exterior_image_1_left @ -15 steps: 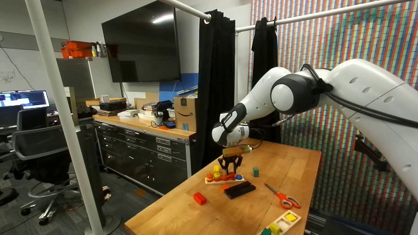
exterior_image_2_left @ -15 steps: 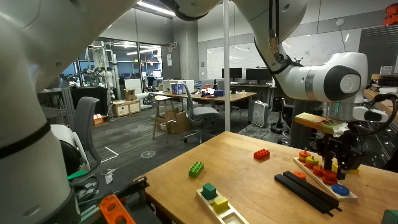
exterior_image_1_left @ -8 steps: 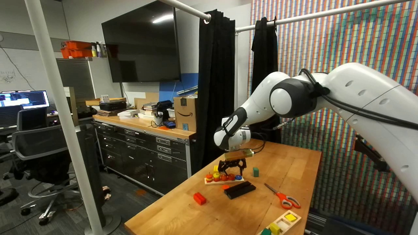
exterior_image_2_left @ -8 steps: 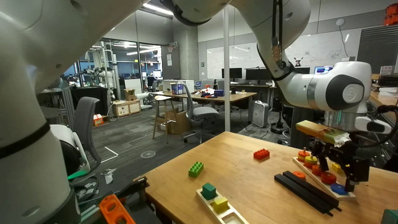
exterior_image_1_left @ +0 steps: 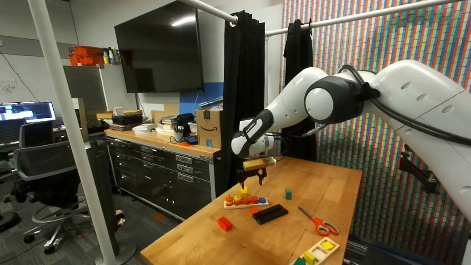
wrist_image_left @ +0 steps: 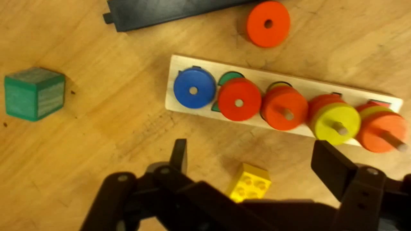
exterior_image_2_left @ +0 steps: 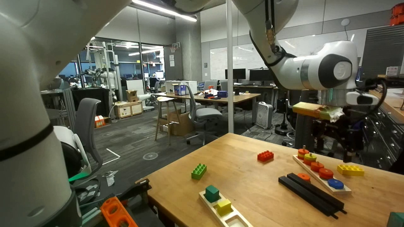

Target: Place the orange ring on the left on the wooden board

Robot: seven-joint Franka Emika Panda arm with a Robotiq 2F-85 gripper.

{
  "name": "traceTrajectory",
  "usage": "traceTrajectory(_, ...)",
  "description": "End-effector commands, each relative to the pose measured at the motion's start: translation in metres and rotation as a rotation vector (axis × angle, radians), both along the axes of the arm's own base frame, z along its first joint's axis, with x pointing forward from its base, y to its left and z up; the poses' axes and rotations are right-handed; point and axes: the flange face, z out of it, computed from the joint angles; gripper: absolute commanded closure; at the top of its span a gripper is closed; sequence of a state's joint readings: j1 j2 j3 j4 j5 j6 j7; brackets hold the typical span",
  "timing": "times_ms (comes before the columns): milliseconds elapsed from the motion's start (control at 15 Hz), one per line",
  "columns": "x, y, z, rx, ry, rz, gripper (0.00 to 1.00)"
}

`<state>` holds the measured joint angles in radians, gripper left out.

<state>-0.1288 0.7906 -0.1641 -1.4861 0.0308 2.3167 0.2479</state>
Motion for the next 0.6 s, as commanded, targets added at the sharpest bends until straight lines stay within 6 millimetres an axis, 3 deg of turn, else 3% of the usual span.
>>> traceTrajectory(0,-0.008,0.045,0.074,-0.068,-0.056,0.067,0.00)
traceTrajectory(200,-0.026,0.085,0.122,-0.100,-0.056,0.148,0.00)
traceTrajectory(533,-0.082,0.145,0.185,-0.087,-0.002,0.294,0.00)
